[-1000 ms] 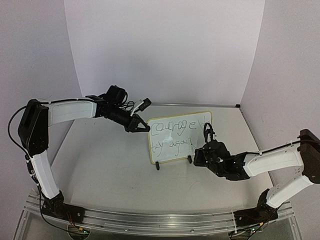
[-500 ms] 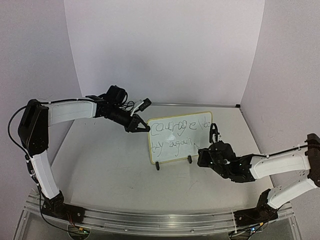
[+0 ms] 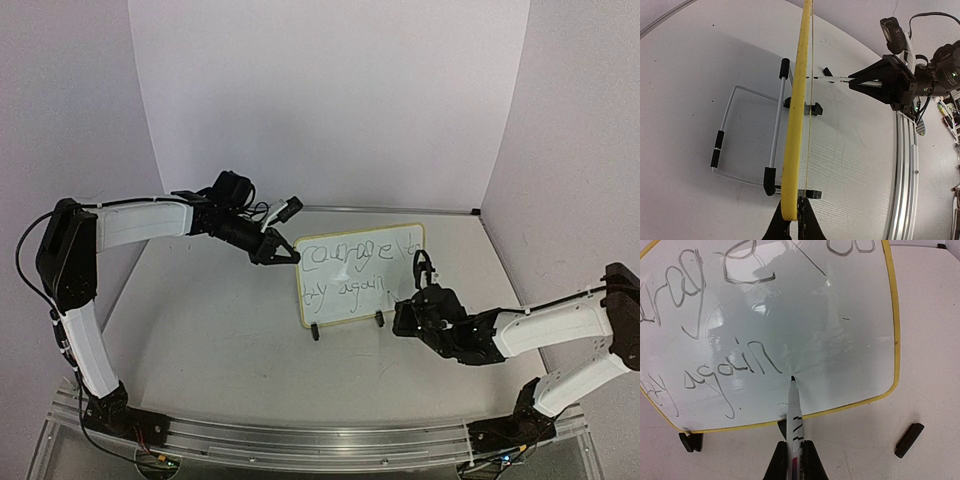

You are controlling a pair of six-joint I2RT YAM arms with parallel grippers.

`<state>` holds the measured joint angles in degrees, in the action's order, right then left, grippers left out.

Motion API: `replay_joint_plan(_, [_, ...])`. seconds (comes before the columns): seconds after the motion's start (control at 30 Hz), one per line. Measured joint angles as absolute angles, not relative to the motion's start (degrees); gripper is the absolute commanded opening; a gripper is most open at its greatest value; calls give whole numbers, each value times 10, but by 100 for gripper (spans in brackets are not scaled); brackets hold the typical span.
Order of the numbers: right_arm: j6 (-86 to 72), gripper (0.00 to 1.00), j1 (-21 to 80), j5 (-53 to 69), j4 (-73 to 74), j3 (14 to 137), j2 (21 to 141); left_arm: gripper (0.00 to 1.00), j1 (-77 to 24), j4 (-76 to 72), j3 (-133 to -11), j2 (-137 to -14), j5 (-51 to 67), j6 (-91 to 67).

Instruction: Write a sentence on the whiteboard

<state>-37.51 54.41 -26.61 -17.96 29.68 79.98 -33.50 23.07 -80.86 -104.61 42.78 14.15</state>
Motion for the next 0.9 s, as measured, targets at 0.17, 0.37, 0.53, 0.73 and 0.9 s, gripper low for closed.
replay_joint_plan(0.17, [-372, 0, 544, -266, -181, 301, 808, 0, -336, 231, -809, -1045, 426, 142])
replay_joint_plan(0.37, [-368, 0, 542, -266, -187, 311, 820, 0, -337, 232, -808, -1041, 422, 142])
replay_joint_plan(0.53, [-365, 0, 542, -269, -193, 313, 828, 0, -337, 232, -808, -1041, 420, 141])
replay_joint_plan(0.73, [-364, 0, 542, -272, -198, 313, 832, 0, -337, 232, -808, -1041, 420, 141])
replay_joint_plan(0.9, [-364, 0, 542, -272, -198, 313, 832, 0, -337, 232, -808, -1041, 419, 141])
